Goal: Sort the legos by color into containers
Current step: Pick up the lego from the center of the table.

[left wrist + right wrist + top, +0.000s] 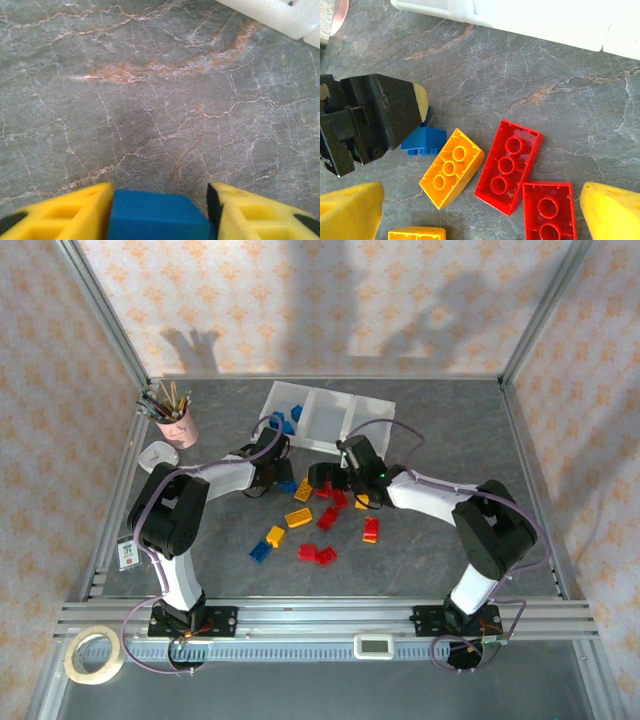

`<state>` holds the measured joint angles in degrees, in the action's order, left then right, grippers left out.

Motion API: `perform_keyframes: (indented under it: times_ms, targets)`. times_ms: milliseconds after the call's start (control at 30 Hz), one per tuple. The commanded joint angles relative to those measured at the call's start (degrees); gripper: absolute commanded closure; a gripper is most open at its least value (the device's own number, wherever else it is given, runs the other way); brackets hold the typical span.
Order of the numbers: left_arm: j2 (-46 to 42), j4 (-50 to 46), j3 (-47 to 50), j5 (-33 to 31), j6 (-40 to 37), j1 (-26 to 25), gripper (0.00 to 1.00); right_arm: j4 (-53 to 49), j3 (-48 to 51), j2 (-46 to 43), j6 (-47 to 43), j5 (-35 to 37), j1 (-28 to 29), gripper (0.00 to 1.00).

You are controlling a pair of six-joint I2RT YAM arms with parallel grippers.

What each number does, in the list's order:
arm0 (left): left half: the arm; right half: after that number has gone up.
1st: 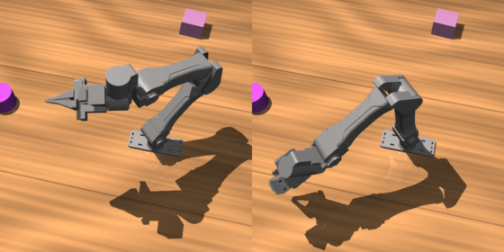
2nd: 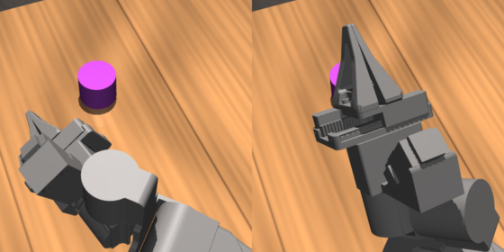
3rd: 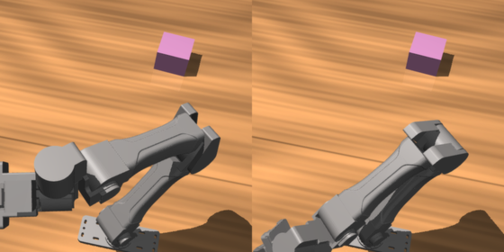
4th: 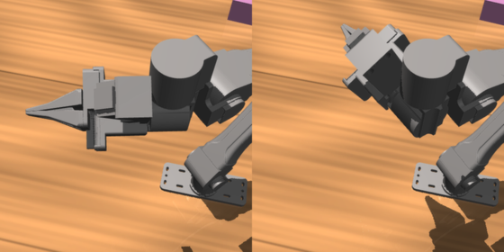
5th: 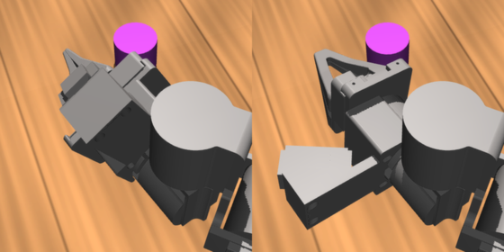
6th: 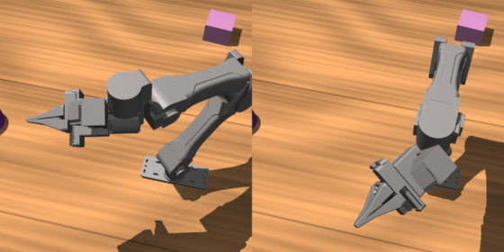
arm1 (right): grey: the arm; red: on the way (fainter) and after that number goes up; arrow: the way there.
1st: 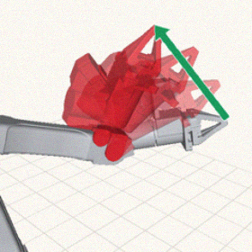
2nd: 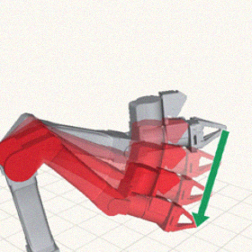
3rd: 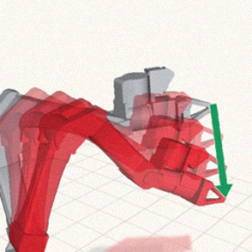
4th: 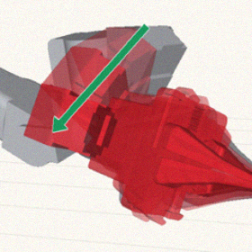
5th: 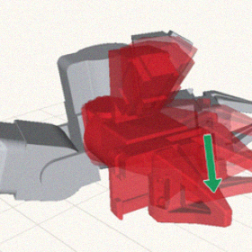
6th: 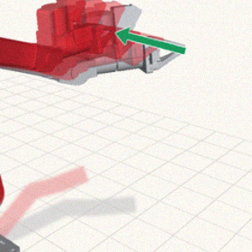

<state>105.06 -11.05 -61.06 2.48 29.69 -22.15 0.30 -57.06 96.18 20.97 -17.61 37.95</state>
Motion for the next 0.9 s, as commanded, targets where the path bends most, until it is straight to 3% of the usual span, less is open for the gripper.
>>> perform_keyframes:
  times_ms: [0,533,867]
  targets:
    - [-0.22,-0.24,-0.24,-2.03,-0.23,-0.24,0.54,1.42,-0.50,0.63,-0.10,0.95,0.19,0.00]
    - [-5.17,-3.06,-7.64,-6.41,-1.46,-0.06,0.68,0.15,-3.58,-1.09,-1.31,0.95,-1.10,0.00]
    - [2.25,-3.41,-23.03,-9.73,-0.89,1.23,0.73,1.50,-6.15,-0.30,-0.77,2.27,-3.75,0.00]
